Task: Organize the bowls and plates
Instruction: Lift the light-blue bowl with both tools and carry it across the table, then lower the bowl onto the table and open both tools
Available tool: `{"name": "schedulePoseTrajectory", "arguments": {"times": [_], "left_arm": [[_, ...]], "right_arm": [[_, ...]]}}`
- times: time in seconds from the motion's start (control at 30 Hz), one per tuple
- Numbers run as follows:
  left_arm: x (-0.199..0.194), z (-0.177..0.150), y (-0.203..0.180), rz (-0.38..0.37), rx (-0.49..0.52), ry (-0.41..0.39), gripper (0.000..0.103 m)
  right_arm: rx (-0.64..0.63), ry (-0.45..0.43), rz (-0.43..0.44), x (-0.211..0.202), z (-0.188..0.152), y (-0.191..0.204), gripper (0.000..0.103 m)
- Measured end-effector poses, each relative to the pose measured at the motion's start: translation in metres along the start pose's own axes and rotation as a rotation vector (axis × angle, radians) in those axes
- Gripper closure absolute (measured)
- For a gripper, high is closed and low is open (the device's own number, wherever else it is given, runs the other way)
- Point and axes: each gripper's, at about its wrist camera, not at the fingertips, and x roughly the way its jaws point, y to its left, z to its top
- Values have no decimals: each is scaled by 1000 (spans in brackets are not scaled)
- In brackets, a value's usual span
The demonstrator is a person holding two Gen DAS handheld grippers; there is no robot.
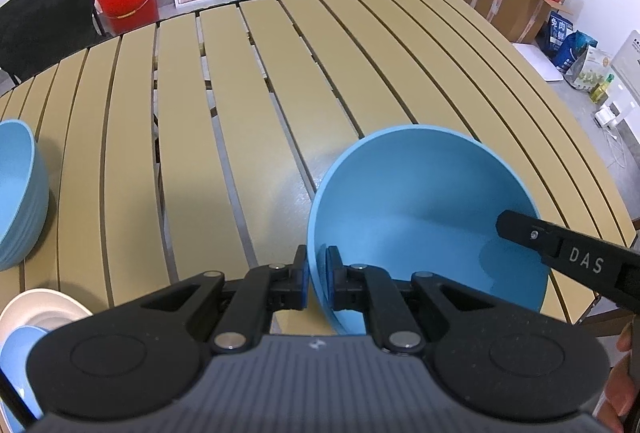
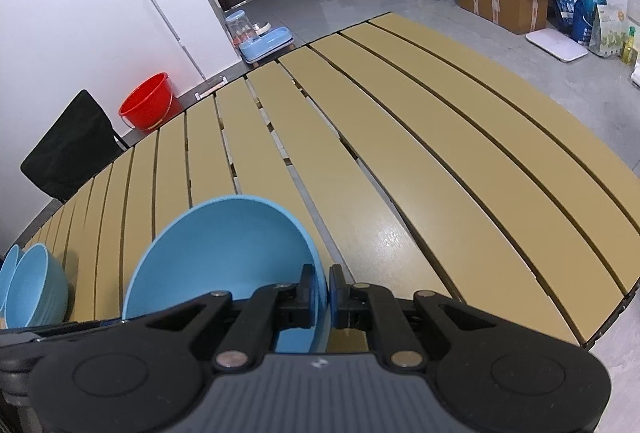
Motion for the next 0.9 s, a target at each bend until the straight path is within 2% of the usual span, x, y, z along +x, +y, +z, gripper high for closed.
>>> {"name": "schedulePoseTrajectory", "arguments": {"times": [0.2,0.27,0.3,0.33,0.4,0.47,0.5,0.63,0.77,0.83,0.9], "left_arm": [[-3,-1,0,-22,5,-6,91],[-10,-1,1,-28,5,-28,75],[-14,-1,2,-24,8,-46,71],[-19,-2,2,-17,13,-65,64],[-29,-4,3,-14,14,-95,60],[-37,-6,5,-11,6,-110,53],[-42,-8,6,-8,2,-121,51],[-63,-15,12,6,-14,-168,29],[-85,-23,17,22,-20,-211,16],[-97,-28,18,30,-23,-236,7],[-107,-33,20,40,-22,-263,0]], "right_arm": [[19,-1,23,1,1,-6,94],[18,-11,35,-2,-1,-7,90],[15,-20,39,-4,-1,-6,88],[12,-26,39,-6,-1,-5,84],[2,-42,37,-11,-2,-3,78],[0,-58,38,-19,-4,-2,66],[-2,-66,37,-23,-5,-2,63],[-9,-101,39,-42,-9,0,39],[-29,-126,39,-61,-15,4,20],[-36,-134,47,-70,-16,6,14],[-37,-139,60,-78,-19,7,14]]}}
